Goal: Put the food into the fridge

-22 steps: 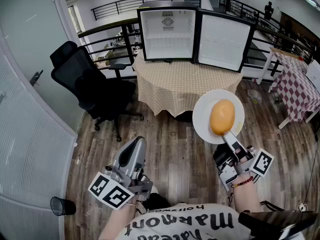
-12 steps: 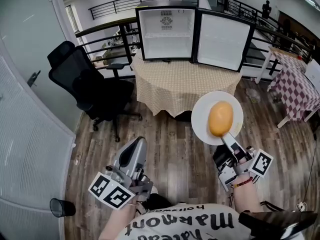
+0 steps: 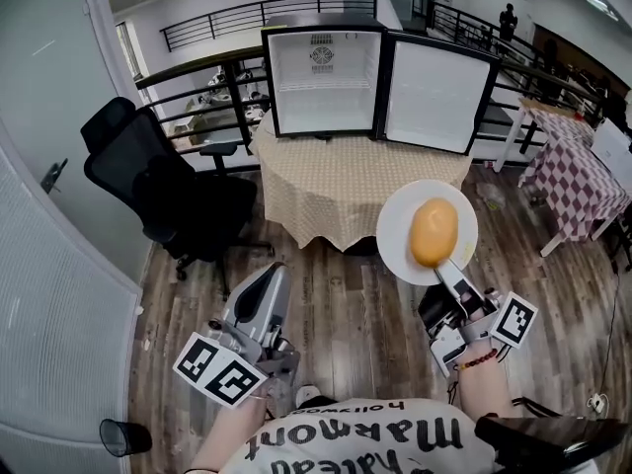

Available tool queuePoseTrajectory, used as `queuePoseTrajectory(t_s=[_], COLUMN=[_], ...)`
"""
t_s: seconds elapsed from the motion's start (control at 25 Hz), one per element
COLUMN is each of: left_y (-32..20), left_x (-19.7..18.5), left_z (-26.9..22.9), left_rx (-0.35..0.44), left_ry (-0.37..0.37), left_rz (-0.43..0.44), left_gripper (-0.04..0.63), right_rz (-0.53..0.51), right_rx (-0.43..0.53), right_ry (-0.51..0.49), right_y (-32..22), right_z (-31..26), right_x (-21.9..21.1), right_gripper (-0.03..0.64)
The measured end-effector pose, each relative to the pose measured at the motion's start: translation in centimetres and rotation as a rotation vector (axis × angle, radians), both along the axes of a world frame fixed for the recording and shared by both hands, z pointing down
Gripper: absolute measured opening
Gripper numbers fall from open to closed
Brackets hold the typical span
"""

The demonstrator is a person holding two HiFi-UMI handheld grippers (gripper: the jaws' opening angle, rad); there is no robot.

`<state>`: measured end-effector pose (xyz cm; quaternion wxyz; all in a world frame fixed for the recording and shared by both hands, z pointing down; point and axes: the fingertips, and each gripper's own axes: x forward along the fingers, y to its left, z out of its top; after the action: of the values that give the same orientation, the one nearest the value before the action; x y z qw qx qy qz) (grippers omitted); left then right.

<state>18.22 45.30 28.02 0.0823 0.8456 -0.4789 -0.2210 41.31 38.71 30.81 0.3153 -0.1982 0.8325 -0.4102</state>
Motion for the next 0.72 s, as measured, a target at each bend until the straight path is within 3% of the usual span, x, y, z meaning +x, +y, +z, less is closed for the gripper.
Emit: queuePoseTrajectory(t_s=[0.2,0.44,0.72], left_y=[-4.4,-8.4,-10.9], left_x=[-7.4,-14.9,-18.7], left_z=[-3.6,-5.4,-6.3], left_rx=[0.062,0.081,0.107], left_ry=[-0.010,-0.036,-0.085], left_rz=[0.051,0.086,0.099], left_gripper=[0.003,0.003,0.003], right_rz=[0.031,0.051,0.085], right_rx=[0.045,0.064,0.068], right_ry=[0.019,0.005,-0.020], right_y=[-3.4,-7.1,-9.5], right_z=[-3.0,-4.7,-5.4], right_x=[-7.6,-15.5,-19.6], right_gripper=[0.029,0.029,0.029])
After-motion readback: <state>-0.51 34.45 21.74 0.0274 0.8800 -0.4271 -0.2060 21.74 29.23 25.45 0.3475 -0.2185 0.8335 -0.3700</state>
